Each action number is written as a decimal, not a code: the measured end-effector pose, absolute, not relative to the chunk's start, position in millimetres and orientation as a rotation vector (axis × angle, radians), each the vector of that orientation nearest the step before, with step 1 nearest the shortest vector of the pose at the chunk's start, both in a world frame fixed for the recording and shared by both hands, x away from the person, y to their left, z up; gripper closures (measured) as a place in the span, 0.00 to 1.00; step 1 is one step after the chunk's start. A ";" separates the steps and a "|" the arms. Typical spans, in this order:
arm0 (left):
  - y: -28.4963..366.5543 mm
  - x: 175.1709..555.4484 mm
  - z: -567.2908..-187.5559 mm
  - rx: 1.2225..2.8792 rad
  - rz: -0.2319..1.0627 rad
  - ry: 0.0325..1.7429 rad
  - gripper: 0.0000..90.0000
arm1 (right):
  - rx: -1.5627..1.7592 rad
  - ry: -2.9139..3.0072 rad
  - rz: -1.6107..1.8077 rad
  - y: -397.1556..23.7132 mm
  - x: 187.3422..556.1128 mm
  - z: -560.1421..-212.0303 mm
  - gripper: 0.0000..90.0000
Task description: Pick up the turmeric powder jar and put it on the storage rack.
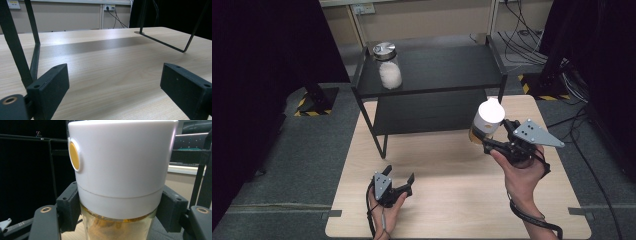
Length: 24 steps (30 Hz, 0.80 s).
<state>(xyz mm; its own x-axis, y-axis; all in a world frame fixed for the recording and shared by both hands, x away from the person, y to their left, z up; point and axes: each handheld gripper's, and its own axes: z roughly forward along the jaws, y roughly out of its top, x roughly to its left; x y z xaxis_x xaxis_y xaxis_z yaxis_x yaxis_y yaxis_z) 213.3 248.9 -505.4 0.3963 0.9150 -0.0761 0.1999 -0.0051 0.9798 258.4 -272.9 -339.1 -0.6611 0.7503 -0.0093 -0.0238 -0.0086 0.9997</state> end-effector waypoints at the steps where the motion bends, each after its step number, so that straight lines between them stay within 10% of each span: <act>1: 249.0 213.4 -505.5 1.491 0.770 1.048 0.09 | 0.757 1.697 1.729 -272.1 259.3 -337.8 0.34; 24: 248.9 213.6 -505.4 1.492 0.770 1.048 0.09 | 0.757 1.650 1.729 -261.9 271.3 -304.7 0.34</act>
